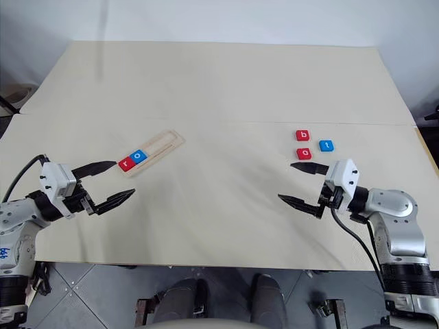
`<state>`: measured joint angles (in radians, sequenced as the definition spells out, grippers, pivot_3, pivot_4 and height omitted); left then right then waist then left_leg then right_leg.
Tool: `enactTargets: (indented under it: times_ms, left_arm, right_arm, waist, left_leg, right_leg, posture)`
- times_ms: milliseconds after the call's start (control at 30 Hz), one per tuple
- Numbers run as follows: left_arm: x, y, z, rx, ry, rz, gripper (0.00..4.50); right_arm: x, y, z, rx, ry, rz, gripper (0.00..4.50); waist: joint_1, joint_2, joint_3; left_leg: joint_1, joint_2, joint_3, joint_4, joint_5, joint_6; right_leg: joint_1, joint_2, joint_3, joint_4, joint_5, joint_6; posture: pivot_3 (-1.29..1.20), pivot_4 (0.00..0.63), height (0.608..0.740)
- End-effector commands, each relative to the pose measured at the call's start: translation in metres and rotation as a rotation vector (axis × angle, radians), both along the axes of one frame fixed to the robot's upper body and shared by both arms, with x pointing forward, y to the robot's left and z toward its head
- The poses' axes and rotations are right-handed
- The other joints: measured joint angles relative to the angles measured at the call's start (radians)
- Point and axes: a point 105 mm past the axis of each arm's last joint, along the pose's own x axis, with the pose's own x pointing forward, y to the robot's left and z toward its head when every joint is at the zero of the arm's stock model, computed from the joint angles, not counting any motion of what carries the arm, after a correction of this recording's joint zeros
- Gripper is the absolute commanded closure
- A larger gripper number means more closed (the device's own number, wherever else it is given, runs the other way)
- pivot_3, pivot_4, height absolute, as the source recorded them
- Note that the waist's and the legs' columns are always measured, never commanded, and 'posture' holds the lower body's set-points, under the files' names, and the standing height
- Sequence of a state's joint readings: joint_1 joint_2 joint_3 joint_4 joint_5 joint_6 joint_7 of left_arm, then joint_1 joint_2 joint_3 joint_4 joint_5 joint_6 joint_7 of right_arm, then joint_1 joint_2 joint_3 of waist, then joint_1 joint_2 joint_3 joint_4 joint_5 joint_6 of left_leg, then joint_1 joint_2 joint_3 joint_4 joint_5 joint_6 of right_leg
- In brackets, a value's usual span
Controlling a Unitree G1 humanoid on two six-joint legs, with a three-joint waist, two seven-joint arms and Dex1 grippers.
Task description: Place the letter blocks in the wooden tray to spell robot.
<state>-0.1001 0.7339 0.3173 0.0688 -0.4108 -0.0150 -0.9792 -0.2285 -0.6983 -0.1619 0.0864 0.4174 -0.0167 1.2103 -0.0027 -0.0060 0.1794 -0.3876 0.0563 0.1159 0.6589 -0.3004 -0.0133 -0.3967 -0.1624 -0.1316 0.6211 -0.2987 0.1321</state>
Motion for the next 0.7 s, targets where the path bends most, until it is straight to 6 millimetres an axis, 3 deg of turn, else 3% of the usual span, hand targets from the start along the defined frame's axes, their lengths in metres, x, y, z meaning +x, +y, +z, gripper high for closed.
enactTargets:
  times_ms: [33, 167, 367, 533, 700]
  left_arm:
    - [-0.004, 0.005, 0.004, 0.006, -0.021, 0.027, 0.0]
    - [-0.014, 0.034, -0.004, -0.025, -0.01, 0.193, 0.0]
    - [-0.045, 0.074, -0.016, -0.106, -0.022, 0.448, 0.0]
    - [-0.054, 0.079, -0.025, -0.136, -0.008, 0.52, 0.0]
    - [-0.036, 0.072, -0.023, -0.174, 0.016, 0.463, 0.0]
  right_arm:
    - [0.0, 0.004, 0.008, -0.001, -0.035, 0.019, 0.03]
    - [0.001, 0.023, 0.011, 0.052, -0.046, 0.071, 0.03]
    - [0.002, 0.068, 0.021, 0.122, -0.09, 0.208, 0.03]
    - [0.004, 0.097, 0.035, 0.177, -0.14, 0.291, 0.03]
    - [0.003, 0.1, 0.04, 0.184, -0.149, 0.301, 0.03]
  waist:
    - [0.0, 0.0, 0.0]
    - [-0.015, 0.0, 0.0]
    - [-0.026, 0.0, 0.0]
    - [-0.018, -0.001, 0.0]
    - [-0.001, -0.002, -0.001]
  left_leg:
    - [0.0, 0.0, 0.0, 0.0, 0.0, 0.0]
    - [0.001, 0.001, 0.001, 0.0, -0.001, -0.001]
    - [0.001, 0.007, 0.001, 0.002, -0.002, -0.003]
    - [0.0, 0.009, 0.001, 0.004, -0.005, -0.004]
    - [0.0, 0.009, 0.001, 0.006, -0.007, -0.003]
  right_leg:
    - [0.0, 0.0, 0.0, 0.0, 0.0, 0.0]
    - [0.0, 0.001, 0.0, 0.0, 0.0, 0.0]
    - [0.0, 0.006, 0.001, 0.0, -0.001, -0.002]
    - [0.0, 0.008, 0.002, 0.001, -0.001, -0.002]
    - [0.0, 0.008, 0.003, 0.001, -0.001, -0.002]
  posture:
    - [0.0, 0.15, 0.74]
    - [0.0, 0.15, 0.74]
    - [0.0, 0.15, 0.74]
    - [0.0, 0.15, 0.74]
    - [0.0, 0.15, 0.74]
